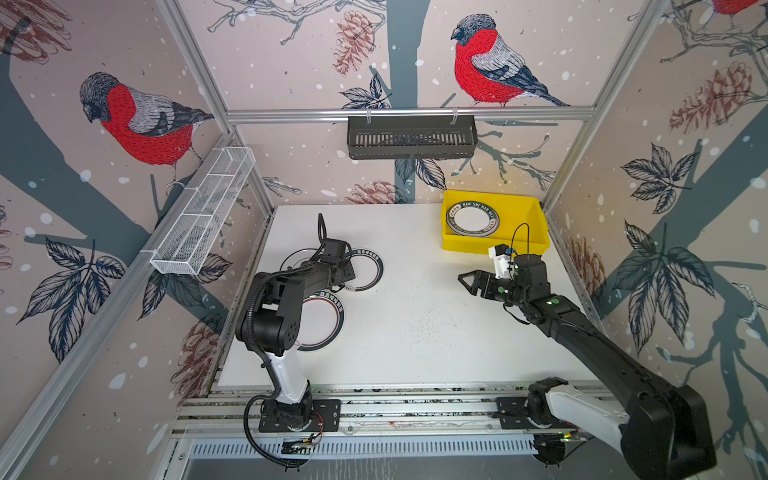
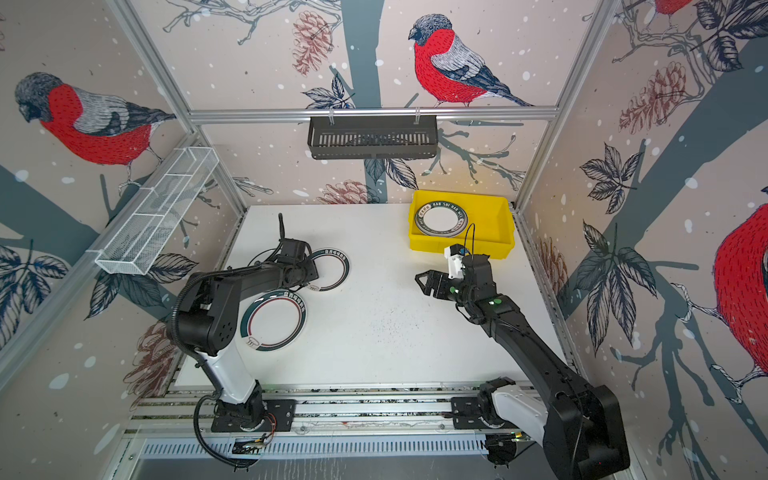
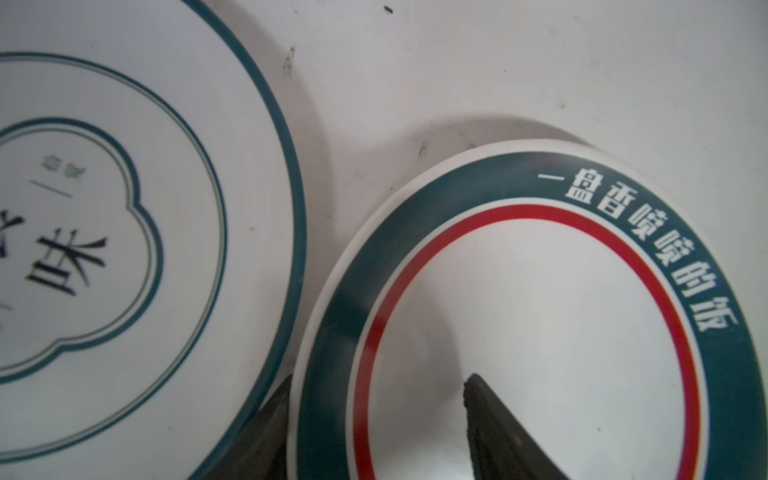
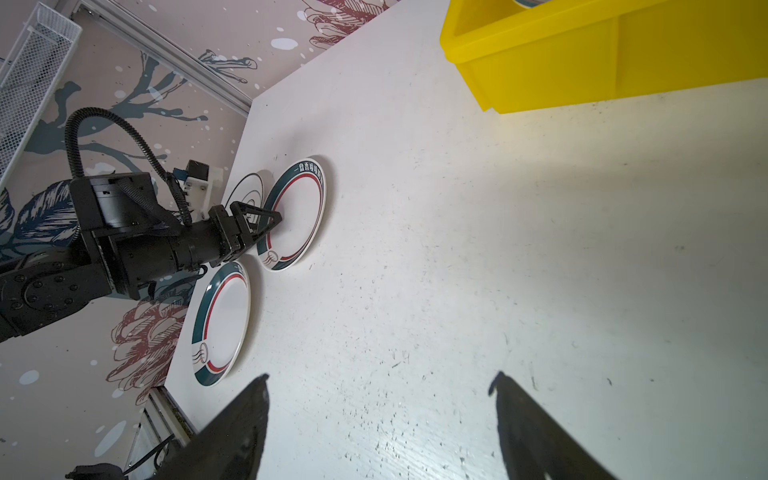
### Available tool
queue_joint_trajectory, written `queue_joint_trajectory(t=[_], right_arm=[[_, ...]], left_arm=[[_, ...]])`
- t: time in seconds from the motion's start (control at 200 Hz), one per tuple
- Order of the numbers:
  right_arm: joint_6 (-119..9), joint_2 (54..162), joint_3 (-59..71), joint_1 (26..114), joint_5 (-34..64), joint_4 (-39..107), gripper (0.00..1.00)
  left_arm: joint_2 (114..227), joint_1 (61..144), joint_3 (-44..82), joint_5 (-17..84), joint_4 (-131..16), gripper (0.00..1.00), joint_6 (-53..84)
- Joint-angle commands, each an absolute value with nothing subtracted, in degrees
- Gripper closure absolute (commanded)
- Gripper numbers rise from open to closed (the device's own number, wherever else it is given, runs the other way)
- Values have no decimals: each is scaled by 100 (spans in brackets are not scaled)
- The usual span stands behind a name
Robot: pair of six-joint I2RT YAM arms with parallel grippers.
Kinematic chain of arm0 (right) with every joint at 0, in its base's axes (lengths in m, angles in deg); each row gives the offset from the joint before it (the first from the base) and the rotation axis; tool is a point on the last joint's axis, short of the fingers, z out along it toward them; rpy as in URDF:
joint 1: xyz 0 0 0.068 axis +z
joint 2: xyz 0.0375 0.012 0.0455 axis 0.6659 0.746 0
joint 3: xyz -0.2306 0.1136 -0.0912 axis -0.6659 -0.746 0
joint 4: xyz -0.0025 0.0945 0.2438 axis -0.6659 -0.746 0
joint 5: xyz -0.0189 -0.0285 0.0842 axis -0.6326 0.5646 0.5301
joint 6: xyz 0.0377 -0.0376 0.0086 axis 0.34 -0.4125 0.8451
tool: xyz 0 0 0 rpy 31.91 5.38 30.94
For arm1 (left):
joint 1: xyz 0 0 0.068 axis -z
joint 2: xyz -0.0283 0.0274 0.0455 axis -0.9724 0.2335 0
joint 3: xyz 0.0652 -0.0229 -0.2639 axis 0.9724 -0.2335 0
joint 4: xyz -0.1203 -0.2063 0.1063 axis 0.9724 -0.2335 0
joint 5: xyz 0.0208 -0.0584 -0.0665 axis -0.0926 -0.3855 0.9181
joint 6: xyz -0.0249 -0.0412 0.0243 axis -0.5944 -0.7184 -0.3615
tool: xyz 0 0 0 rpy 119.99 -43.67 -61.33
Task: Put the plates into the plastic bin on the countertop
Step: 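Close the left gripper on the red-ringed plate rim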
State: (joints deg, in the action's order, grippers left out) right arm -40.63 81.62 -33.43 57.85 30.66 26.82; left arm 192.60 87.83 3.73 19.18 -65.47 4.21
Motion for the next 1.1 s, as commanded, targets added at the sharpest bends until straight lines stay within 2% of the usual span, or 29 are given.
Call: queue_joint_trajectory(t=[0.0,0.18,0.445,0.661,0.711,1.021,1.096], right_arm=[[-3988,8129,-3372,5781,3028,2666,15],[-3931,8089,-3460,5758,3011,2776,15],[-3970,8114,-3449,5754,3051,2720,15],[-3917,8138,-3512,5750,3105,2804,16],[-3926,8123,-3513,5748,3108,2789,16],[-3925,8103,-3587,5733,3093,2796,16],[-3909,8102,-3622,5723,3119,2855,16]], left_arm=[[19331,8766,402,2249,-6480,38,510],[19469,8783,586,2747,-6350,42,521],[19573,8896,620,2877,-6287,49,597],[19734,9052,794,2984,-6339,59,695],[19786,9078,836,3029,-6346,64,712],[19765,9152,775,3424,-6118,74,558],[19723,9168,764,3579,-6087,80,491]])
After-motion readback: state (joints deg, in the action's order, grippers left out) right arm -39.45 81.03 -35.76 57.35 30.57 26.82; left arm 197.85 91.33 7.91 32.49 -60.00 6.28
